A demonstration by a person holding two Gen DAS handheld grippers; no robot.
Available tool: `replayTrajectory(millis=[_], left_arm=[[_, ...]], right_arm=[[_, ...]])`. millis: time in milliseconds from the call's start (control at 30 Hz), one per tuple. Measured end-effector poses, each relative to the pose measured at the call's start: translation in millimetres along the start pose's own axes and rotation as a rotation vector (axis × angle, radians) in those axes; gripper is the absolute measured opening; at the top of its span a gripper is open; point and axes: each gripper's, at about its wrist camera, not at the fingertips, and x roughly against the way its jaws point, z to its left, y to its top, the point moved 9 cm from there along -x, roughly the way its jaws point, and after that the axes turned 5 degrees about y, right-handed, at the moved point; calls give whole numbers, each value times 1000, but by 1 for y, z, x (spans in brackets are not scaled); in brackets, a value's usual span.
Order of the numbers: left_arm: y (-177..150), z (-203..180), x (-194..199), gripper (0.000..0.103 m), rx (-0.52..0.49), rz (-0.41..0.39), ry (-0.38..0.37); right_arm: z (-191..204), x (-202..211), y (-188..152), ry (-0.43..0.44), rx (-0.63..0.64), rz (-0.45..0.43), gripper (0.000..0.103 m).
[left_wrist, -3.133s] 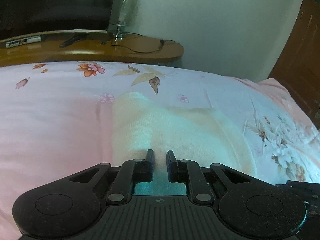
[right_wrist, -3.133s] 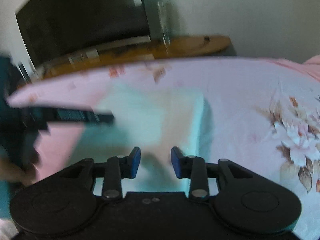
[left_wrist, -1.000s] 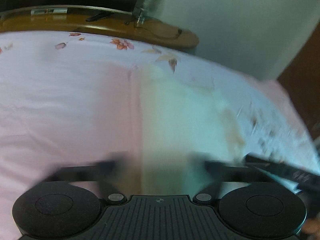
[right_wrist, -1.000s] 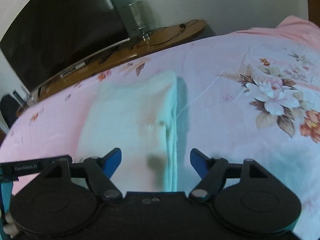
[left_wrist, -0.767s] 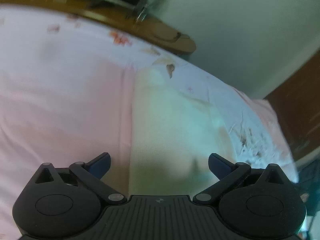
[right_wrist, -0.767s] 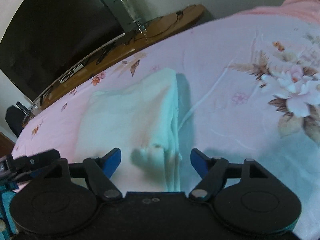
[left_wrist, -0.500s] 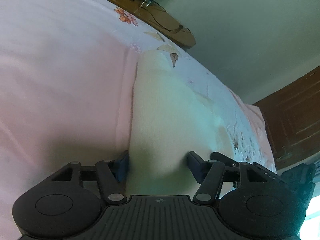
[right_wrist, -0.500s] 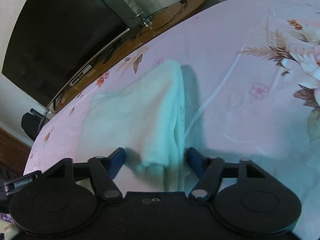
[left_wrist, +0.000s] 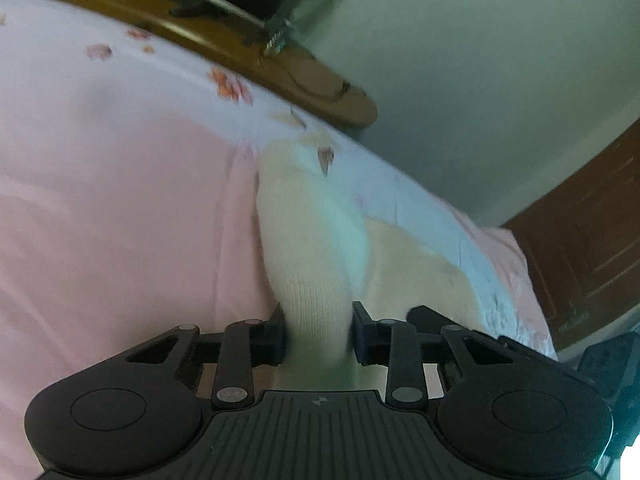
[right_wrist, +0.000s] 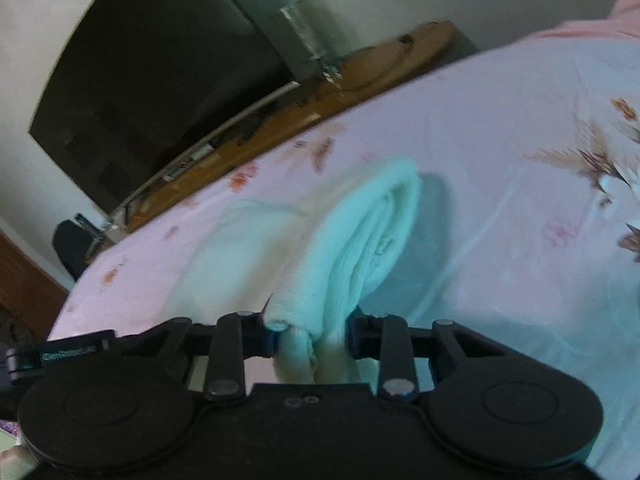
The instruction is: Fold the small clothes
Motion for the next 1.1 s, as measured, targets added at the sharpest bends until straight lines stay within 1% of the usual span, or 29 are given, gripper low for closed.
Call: replayTrajectory(millis=[133,233,300,433,500,633,733,767,867,933,967,1000,1033,1100], left_arm=[[23,15,40,32,10,-69,12],[41,38,71,32,14,-117,45],[51,60,94,32,22,-150,81],[65,108,130,32,35,-190,154],[67,133,142,32,35,-199,190],[70,177,151,32,41,-208,250],[67,208,151,32,42,-212,293],[64,213,147,32,47,-208,300],[55,235,136,32,53,-185,344],[46,247,128,32,55,-166,360],[44,246,125,34,55,-168,360],[42,247,124,39,56,-171,363],[41,246,125,40,58,-176,372],[42,239,130,40,68,-183,388]], right_arm=[[42,2,8,47,46,-16,30],[80,-4,12,99,77,-21,30],[107,-16,9,140,89,-12,30],[157,-49,-4,211,114,18,30],[176,-67,-12,238,123,37,30],[205,-104,-31,270,128,79,30],[218,-129,-42,278,139,110,30],[221,-137,-46,277,142,119,30],[223,-155,-55,262,158,146,30],[218,-165,-64,244,173,173,31],[217,-166,-69,233,182,180,31],[214,-169,-72,222,195,182,33],[212,-170,-74,209,200,183,36],[204,-168,-79,188,189,192,38]])
